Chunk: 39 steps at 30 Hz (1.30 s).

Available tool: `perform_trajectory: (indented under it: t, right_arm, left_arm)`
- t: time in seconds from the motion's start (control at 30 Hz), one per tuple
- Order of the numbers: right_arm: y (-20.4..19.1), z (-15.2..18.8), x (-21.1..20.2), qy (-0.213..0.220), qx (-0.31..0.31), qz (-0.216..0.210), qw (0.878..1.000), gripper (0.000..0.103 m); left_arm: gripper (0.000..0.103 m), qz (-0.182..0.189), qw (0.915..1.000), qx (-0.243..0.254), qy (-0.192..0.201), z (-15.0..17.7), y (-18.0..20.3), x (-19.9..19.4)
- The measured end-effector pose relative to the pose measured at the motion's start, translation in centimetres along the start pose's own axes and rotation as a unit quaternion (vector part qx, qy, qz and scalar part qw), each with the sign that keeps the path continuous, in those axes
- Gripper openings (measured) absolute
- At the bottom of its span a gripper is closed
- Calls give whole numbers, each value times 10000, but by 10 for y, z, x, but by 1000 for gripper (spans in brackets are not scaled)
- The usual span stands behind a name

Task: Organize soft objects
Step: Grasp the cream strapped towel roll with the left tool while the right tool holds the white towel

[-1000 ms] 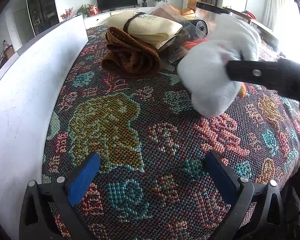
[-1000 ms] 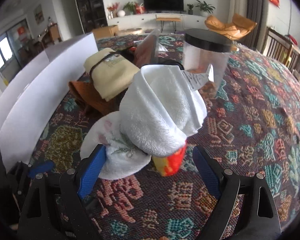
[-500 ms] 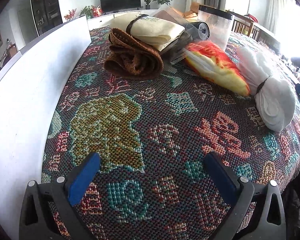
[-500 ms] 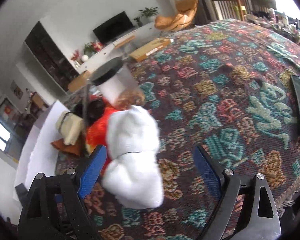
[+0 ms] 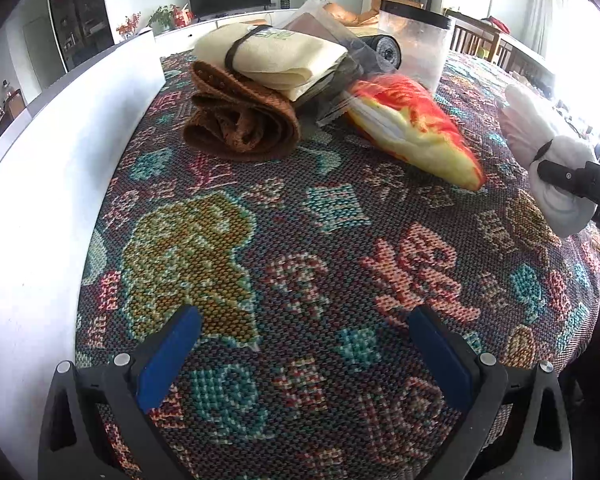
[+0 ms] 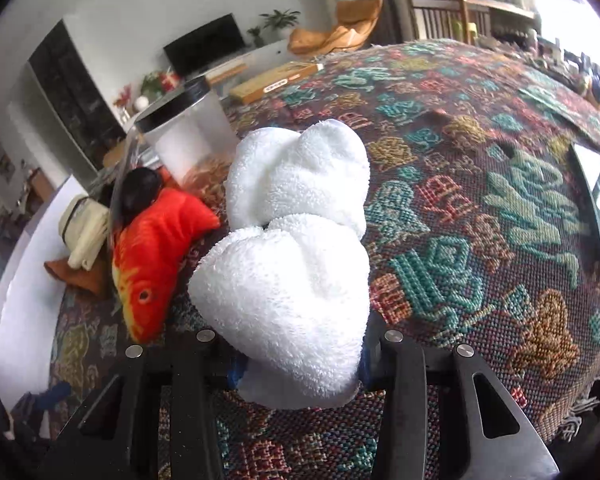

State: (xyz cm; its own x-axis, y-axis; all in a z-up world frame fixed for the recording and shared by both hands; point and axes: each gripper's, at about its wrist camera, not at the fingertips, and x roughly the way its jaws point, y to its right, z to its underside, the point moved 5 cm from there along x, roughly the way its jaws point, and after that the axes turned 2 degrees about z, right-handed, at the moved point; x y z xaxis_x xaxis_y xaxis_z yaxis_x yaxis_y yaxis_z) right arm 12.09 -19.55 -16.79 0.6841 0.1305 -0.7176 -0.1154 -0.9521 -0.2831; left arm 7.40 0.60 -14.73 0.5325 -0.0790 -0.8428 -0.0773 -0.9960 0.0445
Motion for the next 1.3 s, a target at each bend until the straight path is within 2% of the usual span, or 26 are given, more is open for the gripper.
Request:
perform_trajectory:
  t: [0.07,0.17,0.3,0.37,0.43,0.5,0.57,0.6,0.63,0.73,0.77,0.9,0.97,1.07,1.3]
  right_arm:
    - [9,0,-1,-24,264,38,9996,45]
    - [11,0,1,-79,322,17,9994,46]
    - [4,-1,3,-90,164,85,9998,49]
    - [4,1,4,-98,149,92,9998,50]
    - [4,3,3,-101,179,84,9998,50]
    - [5,3,3,-95,197,75,9997,50]
    - [5,2,2,-88,193,71,9997,50]
    - [4,2,2,-91,187,71,9998,51]
    - [4,3,2,-97,181,70,9998,52]
    - [4,5,6,-209,219,56,9995,68]
    - [4,5,7,-244,245,46,9994,68]
    - [8,3,6,-257,355,19,9990,74]
    - [11,2,4,-261,411,24,9988,74]
    - [13,3,4,-287,469,7,9985,75]
    - [11,-4,0,-402,367,84,9985,75]
  left_arm:
    - [103,146,9999,4,35,-6,3,-3]
    - [103,242,9993,-117,254,-30,-4,-13]
    - [103,211,9976,-224,628,-90,-18,-29]
    - [103,235,9972,39,713,-123,-17,-29]
    - [103,196,9969,589,475,-150,-9,-12]
    - [103,-176,9919,1239,220,-165,-7,8]
    - [103,-642,9851,1593,123,-171,-9,24]
    - [103,-743,9834,1655,49,-175,-13,32]
    - [103,-766,9832,1659,-25,-176,-17,39]
    - [103,-733,9837,1639,-90,-182,-22,53]
    - [103,-678,9844,1622,-54,-182,-24,54]
    - [81,-359,9905,1318,154,-181,-32,42]
    - [74,-433,9895,1354,260,-182,-30,34]
    - [74,-712,9868,1413,338,-183,-28,25]
    - [74,-976,9865,1273,316,-182,-34,25]
